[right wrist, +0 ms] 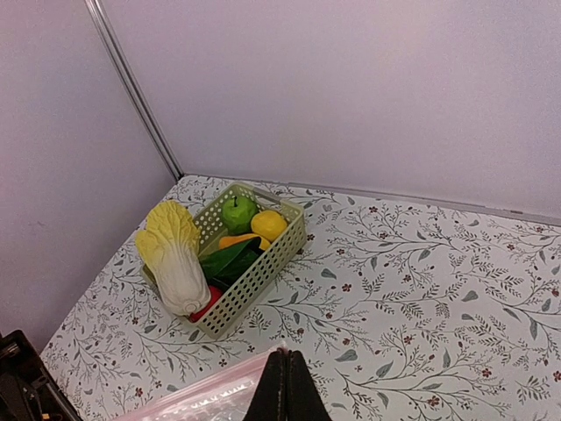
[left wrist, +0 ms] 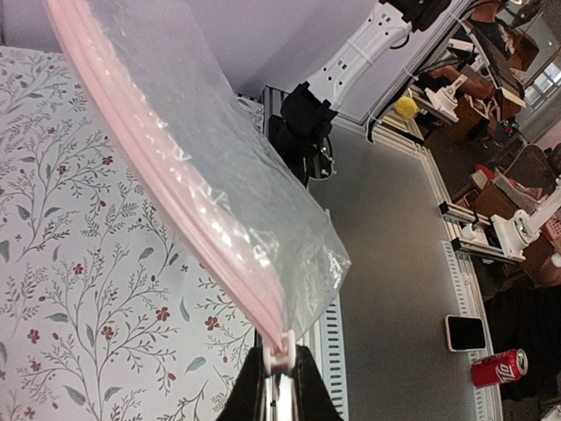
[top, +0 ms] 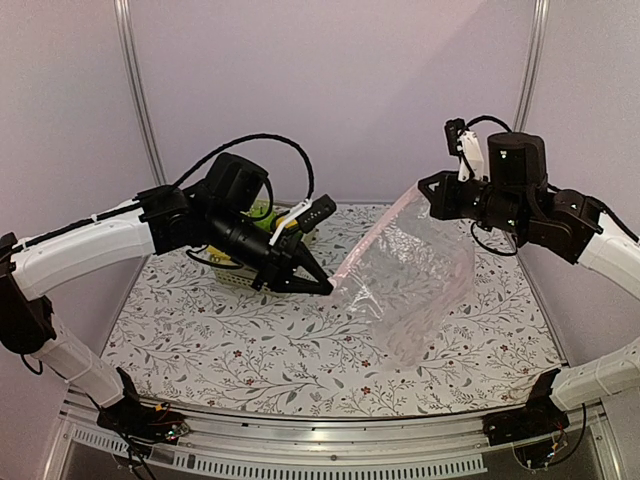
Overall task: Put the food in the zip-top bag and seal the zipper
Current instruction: Unzip the zipper from the zipper food storage bag, then pass from the right arm to the left, then pass from the left arm to the right, then open the zipper food storage bag at the center of the board.
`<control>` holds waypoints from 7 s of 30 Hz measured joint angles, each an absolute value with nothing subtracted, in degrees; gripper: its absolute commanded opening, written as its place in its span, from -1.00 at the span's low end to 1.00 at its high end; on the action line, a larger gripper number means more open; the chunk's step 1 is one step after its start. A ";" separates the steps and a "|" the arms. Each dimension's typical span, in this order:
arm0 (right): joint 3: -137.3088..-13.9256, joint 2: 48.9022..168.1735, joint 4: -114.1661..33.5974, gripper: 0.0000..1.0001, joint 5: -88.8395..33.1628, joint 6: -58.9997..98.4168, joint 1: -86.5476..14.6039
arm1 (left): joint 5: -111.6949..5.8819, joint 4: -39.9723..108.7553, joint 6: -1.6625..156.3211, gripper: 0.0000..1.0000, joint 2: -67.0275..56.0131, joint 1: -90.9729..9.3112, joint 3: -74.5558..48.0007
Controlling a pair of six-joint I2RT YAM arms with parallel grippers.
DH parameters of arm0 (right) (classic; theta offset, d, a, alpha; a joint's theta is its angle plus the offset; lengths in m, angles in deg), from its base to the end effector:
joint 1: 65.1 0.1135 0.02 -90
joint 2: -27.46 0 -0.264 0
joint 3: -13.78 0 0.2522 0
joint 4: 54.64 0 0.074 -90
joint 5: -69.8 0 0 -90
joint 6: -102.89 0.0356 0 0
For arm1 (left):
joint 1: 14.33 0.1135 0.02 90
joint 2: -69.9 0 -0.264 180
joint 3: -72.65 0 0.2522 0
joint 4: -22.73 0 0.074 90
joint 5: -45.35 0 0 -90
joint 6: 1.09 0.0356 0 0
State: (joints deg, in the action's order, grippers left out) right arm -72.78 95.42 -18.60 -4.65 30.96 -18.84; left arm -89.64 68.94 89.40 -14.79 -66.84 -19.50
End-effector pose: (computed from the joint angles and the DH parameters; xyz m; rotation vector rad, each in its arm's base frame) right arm 0.1889 0.1836 0.4062 -0.2761 1.8764 0.5193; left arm 0.1766 -0.2716 0.3470 1.4469 1.8698 -1.3508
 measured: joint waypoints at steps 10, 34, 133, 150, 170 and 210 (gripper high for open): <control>-72.78 93.39 -18.40 -1.00 -3.68 30.91 -19.01 | -89.66 69.03 89.58 -1.00 -14.79 -66.97 -19.50; -72.78 97.52 -23.86 -1.00 -46.35 20.88 -16.83 | -82.10 63.48 83.52 0.35 -6.33 -66.84 -16.88; -78.26 121.63 -27.58 -0.08 -1.43 41.80 2.82 | -57.25 54.32 64.92 -1.00 -7.77 -62.25 -8.64; -79.20 123.14 -28.78 -1.00 -0.36 44.09 3.15 | -57.20 53.90 64.83 -1.00 -7.77 -62.03 -8.61; -65.91 113.06 -40.17 -1.00 -12.82 44.03 -2.40 | -67.30 51.76 67.65 0.00 -6.04 -59.91 -8.64; -62.99 109.28 -43.91 -1.00 -19.12 43.50 -3.67 | -74.36 49.21 65.77 -0.66 -8.80 -59.15 -9.31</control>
State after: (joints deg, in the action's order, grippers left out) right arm -62.99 109.28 -43.91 -19.12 43.50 -3.67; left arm -74.36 49.21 65.77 -8.80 -59.15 -9.31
